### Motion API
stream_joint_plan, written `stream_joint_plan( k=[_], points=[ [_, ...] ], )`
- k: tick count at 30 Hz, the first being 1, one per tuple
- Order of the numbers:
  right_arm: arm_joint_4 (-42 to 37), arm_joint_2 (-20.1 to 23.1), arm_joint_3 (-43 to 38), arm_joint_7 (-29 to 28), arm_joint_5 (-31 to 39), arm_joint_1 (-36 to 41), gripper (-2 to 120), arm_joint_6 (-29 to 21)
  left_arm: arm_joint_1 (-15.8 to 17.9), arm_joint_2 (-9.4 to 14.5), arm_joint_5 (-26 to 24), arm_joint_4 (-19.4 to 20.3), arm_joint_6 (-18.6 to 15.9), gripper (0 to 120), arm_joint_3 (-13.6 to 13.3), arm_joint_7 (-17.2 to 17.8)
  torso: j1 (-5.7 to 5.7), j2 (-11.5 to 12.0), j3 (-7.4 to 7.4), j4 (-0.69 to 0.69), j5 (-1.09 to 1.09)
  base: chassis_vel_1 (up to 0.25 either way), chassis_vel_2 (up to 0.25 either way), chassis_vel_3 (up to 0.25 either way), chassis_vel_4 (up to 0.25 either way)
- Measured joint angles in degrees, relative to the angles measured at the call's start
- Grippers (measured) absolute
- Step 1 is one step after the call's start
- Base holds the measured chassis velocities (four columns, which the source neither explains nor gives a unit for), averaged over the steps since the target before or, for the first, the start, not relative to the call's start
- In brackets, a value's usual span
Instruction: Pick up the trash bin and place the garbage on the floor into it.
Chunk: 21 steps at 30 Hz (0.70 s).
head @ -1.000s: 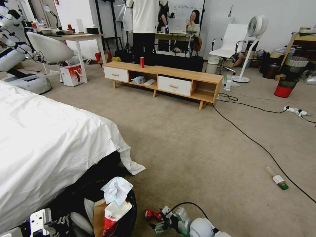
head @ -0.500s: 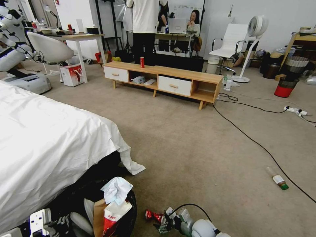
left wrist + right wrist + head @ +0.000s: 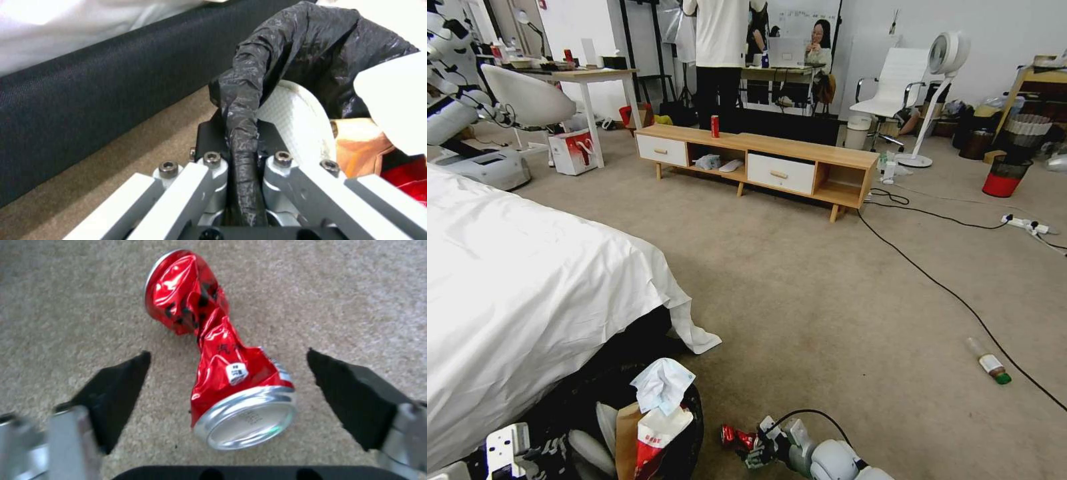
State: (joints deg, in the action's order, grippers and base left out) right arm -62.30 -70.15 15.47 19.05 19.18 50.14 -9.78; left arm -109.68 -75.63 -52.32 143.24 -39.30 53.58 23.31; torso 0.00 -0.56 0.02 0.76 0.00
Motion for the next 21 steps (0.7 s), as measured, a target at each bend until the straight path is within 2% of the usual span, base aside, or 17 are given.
stream_joint_plan(
  k=[2,5,6,7,9,11,21],
  points=[
    [0.11,0.09,0.11,0.11,-0.02,0.00,84,-0.10,0.00,-0.05,0.02,0.00,0.00,4,0.00,0.01,0.00,0.00,0.00,0.00,0.00,0.000,0.000,0.000,0.000],
    [0.45,0.19,0.03,0.20,-0.06,0.17,68,-0.16,-0.04,-0.11,0.06,0.00,0.00,4,-0.01,0.03,0.00,0.00,0.00,0.00,0.00,0.000,0.000,0.000,0.000],
    [0.45,0.19,0.03,0.20,-0.06,0.17,68,-0.16,-0.04,-0.11,0.06,0.00,0.00,4,-0.01,0.03,0.00,0.00,0.00,0.00,0.00,0.000,0.000,0.000,0.000],
    [0.53,0.22,-0.02,0.21,-0.06,0.21,61,-0.16,-0.05,-0.07,0.07,0.00,0.00,4,0.02,0.02,0.00,0.00,0.00,0.00,0.00,0.000,0.000,0.000,0.000],
    [0.55,0.23,-0.10,0.22,-0.06,0.22,58,-0.16,-0.04,-0.05,0.07,0.00,0.00,4,0.04,0.04,0.00,0.00,0.00,0.00,0.00,0.000,0.000,0.000,0.000],
    [0.55,0.32,-0.25,0.25,-0.04,0.23,48,-0.18,0.04,-0.02,0.07,0.00,0.00,4,0.05,0.07,0.00,0.00,0.00,0.00,0.00,0.000,0.000,0.000,0.000],
    [0.29,0.96,-0.91,0.60,-0.46,1.18,48,-0.12,0.06,0.07,0.08,0.00,-0.01,4,0.03,0.10,0.00,0.00,0.00,0.00,0.01,0.000,0.000,0.000,0.000]
  ],
)
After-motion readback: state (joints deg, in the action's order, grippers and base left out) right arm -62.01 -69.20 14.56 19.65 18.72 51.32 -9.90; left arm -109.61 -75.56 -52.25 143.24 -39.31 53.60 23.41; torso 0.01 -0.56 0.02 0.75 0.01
